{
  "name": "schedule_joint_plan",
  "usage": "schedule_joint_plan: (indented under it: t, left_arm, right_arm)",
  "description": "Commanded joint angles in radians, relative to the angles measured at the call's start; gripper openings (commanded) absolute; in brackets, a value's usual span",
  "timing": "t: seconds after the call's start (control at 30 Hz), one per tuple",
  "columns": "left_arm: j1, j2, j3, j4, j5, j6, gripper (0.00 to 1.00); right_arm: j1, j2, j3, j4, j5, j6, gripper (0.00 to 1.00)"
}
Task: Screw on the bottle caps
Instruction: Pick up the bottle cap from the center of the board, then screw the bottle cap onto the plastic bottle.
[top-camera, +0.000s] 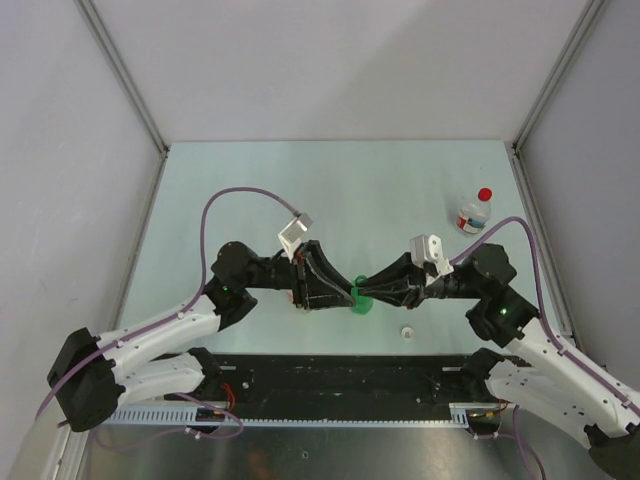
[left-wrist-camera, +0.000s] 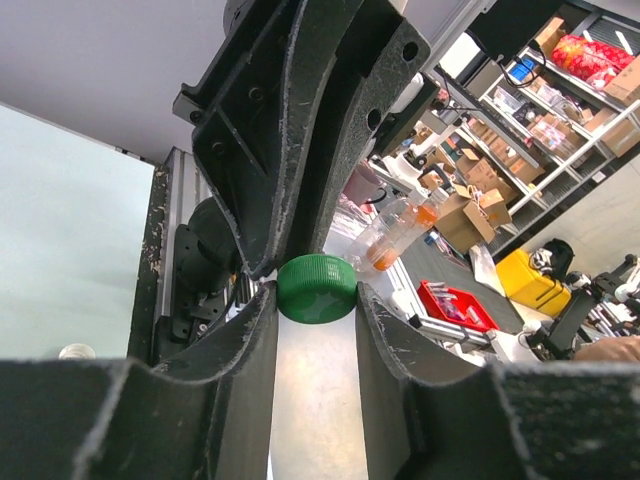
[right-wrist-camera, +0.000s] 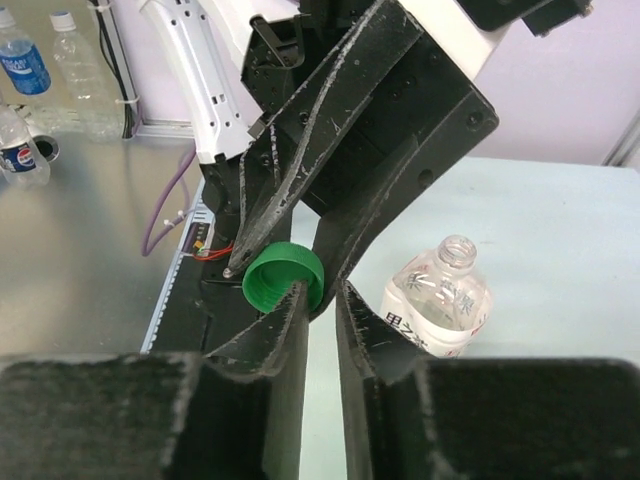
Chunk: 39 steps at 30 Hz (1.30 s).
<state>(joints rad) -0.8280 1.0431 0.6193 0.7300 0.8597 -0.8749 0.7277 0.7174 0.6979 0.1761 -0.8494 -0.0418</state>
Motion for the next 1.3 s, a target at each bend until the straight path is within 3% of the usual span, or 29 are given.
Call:
schedule_joint_plan:
  t: [0.0,0.1,0.23,0.43,0.57,0.77,0.9,1.07,1.27]
  left_arm:
    - [0.008,-0.008,0.028,0.036,-0.012,0.014,0.17]
    - [0.010,-0.005,0.032,0.036,0.017,0.064,0.15]
    - [0.013,-0.003,0.029,0.034,0.041,0.128,0.12]
    - [0.029,-0.009,0.021,0.023,0.056,0.176,0.12]
    - [0.040,-0.019,0.006,-0.001,0.042,0.203,0.11]
    - [0.056,-0.046,0.000,-0.095,0.005,0.274,0.11]
    - [0.060,-0.075,-0.010,-0.153,-0.045,0.318,0.11]
    - [0.060,-0.094,-0.016,-0.188,-0.075,0.350,0.11]
    - [0.061,-0.111,-0.010,-0.233,-0.119,0.389,0.11]
  right_arm:
    - [-0.002,-0.023,0.035,-0.022,0.055,0.020,0.28]
    - [-0.002,-0.033,0.034,-0.034,0.098,0.060,0.46]
    - [-0.002,-0.056,0.035,-0.063,0.185,0.115,0.62]
    - [-0.003,-0.112,0.005,-0.187,0.314,0.054,0.82]
    - [-0.005,-0.190,-0.168,-0.079,0.453,0.007,0.91]
    - [-0.010,-0.270,-0.496,0.213,0.421,-0.067,0.94]
    - [-0.020,-0.187,-0.626,0.382,0.434,-0.113,0.95]
    - [-0.078,0.013,-0.690,0.628,0.423,-0.133,0.97]
    - [-0.130,0.413,-0.664,0.930,0.363,-0.137,0.97]
